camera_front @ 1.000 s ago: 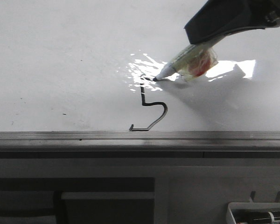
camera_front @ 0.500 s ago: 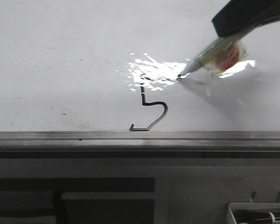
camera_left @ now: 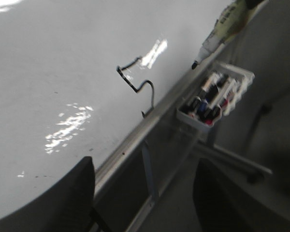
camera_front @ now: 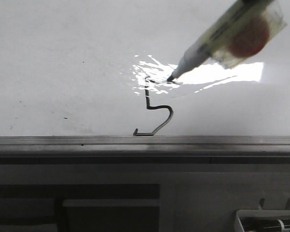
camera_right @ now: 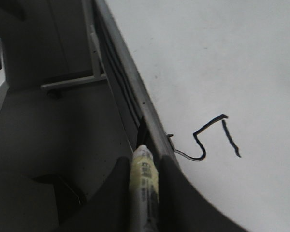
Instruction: Write number 5 on whiteboard
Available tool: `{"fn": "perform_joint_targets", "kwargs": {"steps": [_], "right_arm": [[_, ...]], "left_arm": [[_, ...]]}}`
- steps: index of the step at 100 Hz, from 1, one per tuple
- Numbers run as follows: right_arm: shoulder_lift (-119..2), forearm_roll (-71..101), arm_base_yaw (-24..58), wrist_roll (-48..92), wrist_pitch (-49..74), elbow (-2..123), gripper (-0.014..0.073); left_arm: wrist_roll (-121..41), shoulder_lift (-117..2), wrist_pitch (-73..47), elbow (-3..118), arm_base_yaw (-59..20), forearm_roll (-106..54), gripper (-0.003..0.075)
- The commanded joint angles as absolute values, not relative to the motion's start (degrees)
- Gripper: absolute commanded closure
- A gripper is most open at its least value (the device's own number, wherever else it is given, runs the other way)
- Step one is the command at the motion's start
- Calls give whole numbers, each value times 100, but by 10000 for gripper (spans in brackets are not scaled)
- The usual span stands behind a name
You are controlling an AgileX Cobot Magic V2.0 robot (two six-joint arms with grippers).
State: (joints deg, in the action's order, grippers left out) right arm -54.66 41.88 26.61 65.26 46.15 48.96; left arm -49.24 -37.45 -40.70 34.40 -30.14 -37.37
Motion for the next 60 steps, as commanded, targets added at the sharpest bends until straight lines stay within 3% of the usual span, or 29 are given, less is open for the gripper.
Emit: {"fn": "perform_joint_targets", "kwargs": {"steps": [1, 12, 30, 60], "right_arm": [[-5524, 4388, 2969, 6894, 4356, 5067, 635], [-5685, 4388, 3606, 7081, 3973, 5067, 635], [-6049, 4153, 4506, 7083, 3277, 5067, 635], [-6355, 4189, 4647, 7083, 3147, 5067, 635]], "left_arm": [[-5488, -4356, -4299, 3904, -2999, -4105, 386], [-5982, -5040, -4452, 4155, -2999, -4666, 428], [-7005, -5743, -4508, 4350, -3278, -5433, 426], [-7301, -6205, -3778, 4365, -3797, -5473, 426]]}}
